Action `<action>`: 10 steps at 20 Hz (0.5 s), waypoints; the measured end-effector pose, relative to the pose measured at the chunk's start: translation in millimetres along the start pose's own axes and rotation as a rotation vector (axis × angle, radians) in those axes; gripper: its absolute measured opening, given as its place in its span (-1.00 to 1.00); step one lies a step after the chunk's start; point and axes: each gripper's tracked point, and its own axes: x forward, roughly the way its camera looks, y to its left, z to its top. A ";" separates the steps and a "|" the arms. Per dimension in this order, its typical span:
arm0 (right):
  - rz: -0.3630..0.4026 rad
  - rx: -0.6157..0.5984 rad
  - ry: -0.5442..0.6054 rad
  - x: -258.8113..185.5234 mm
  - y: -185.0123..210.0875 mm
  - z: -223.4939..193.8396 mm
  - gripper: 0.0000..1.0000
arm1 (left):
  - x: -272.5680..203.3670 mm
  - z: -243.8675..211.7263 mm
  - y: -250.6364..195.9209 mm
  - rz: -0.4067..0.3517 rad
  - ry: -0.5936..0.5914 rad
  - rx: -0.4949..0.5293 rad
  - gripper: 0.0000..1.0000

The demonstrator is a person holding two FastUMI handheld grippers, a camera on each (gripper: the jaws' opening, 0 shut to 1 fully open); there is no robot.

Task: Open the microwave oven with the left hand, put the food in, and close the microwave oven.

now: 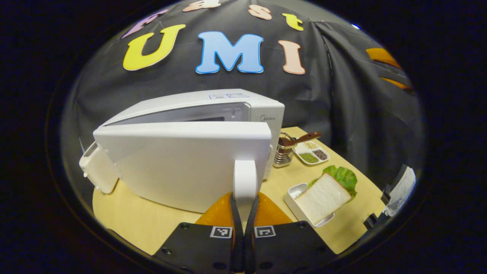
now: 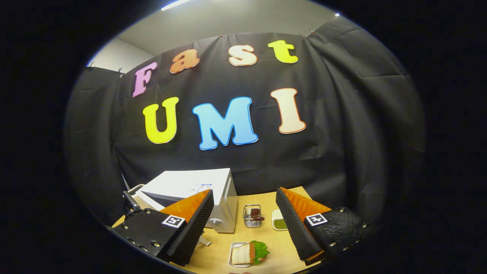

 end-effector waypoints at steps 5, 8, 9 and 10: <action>0.043 -0.023 0.010 -5.1 35.0 -5.0 0.99 | -57.8 -34.2 13.9 -0.091 0.032 0.057 -0.86; 0.057 -0.042 0.032 -6.4 54.0 -16.6 0.99 | -97.2 -57.3 31.0 -0.120 0.049 0.085 -0.86; 0.052 -0.050 0.036 -7.9 56.8 -21.4 0.99 | -108.8 -65.1 37.8 -0.122 0.055 0.088 -0.86; 0.035 -0.063 0.031 -9.3 57.6 -24.7 0.99 | -119.8 -71.8 45.9 -0.113 0.061 0.089 -0.86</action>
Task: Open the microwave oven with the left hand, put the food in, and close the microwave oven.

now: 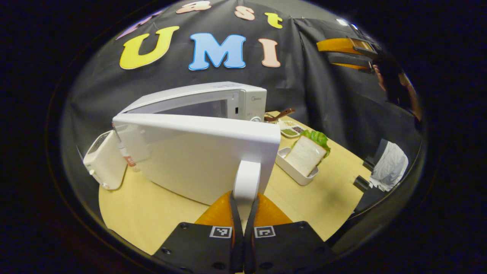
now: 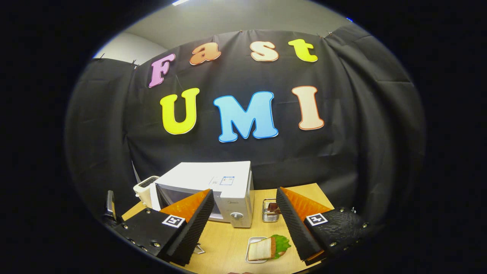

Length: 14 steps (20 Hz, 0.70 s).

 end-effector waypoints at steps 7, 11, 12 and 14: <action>-0.129 -0.057 0.073 7.1 -11.6 -68.9 0.99 | -83.7 -54.0 67.8 0.105 0.024 -0.051 -0.84; -0.178 -0.017 0.172 14.9 -30.3 -122.9 0.97 | -112.8 -72.4 105.1 0.172 0.028 -0.062 -0.84; -0.193 -0.006 0.200 17.3 -38.2 -133.1 0.98 | -119.2 -75.5 112.0 0.183 0.025 -0.070 -0.84; -0.211 0.018 0.245 20.0 -52.3 -150.6 0.96 | -126.5 -80.0 122.3 0.197 0.022 -0.089 -0.84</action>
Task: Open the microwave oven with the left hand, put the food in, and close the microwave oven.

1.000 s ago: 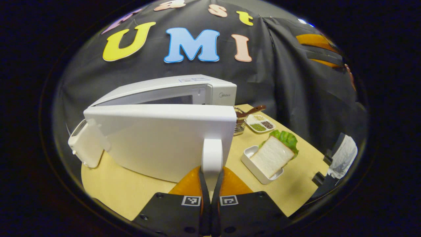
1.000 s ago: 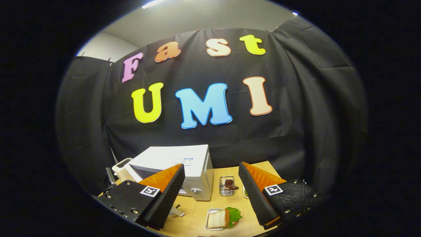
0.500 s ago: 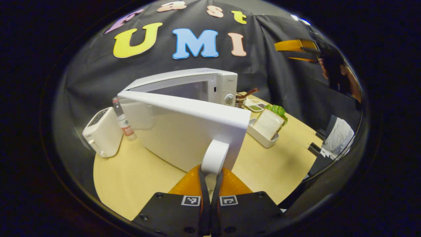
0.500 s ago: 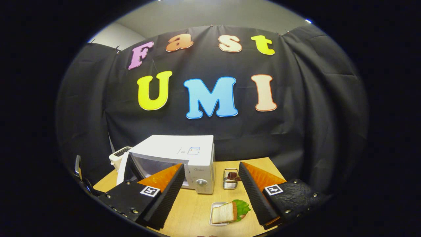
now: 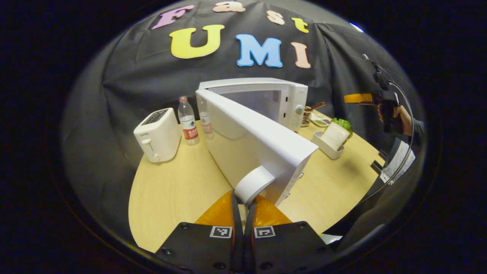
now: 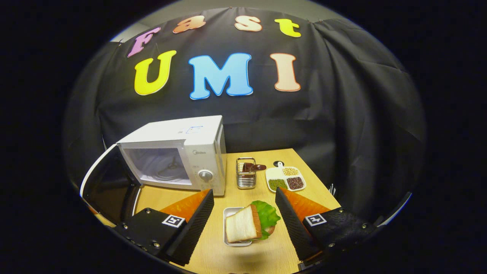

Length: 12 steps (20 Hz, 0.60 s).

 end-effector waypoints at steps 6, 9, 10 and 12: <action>0.039 0.011 0.082 15.9 -17.5 -31.9 0.97 | -9.7 -7.0 27.7 0.015 -0.002 -0.001 -0.84; 0.053 -0.026 0.119 26.4 -27.2 -51.3 0.98 | -11.4 -11.2 43.0 0.028 -0.004 -0.008 -0.84; 0.054 -0.031 0.147 31.3 -31.7 -58.9 0.97 | -13.3 -11.4 47.9 0.036 -0.005 -0.010 -0.86; 0.060 -0.005 0.207 37.7 -37.1 -77.1 0.98 | -19.2 -13.0 61.1 0.055 -0.010 -0.022 -0.87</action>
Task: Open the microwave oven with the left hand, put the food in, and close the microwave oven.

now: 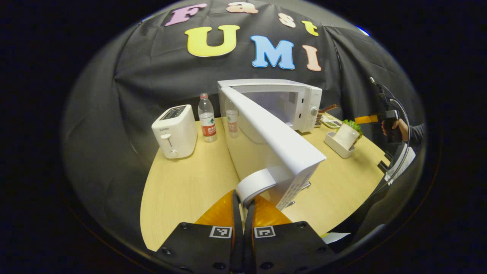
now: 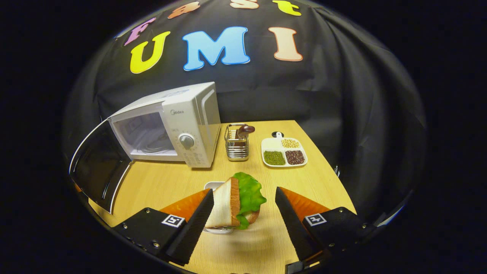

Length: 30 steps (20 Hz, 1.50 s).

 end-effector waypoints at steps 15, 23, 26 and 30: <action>0.192 0.351 0.216 37.4 13.7 -53.1 0.68 | -142.9 95.9 48.4 0.321 -0.390 -0.193 0.94; 0.300 0.424 0.126 15.4 42.7 -20.6 -0.48 | -148.6 215.3 -57.5 0.153 -0.597 -0.168 0.93; 0.374 0.429 0.074 -10.6 65.4 1.3 -0.48 | -141.4 236.9 -83.9 0.110 -0.629 -0.160 0.93; 0.519 0.439 -0.020 -45.8 112.0 32.6 -0.48 | -135.8 252.1 -94.2 0.085 -0.653 -0.166 0.92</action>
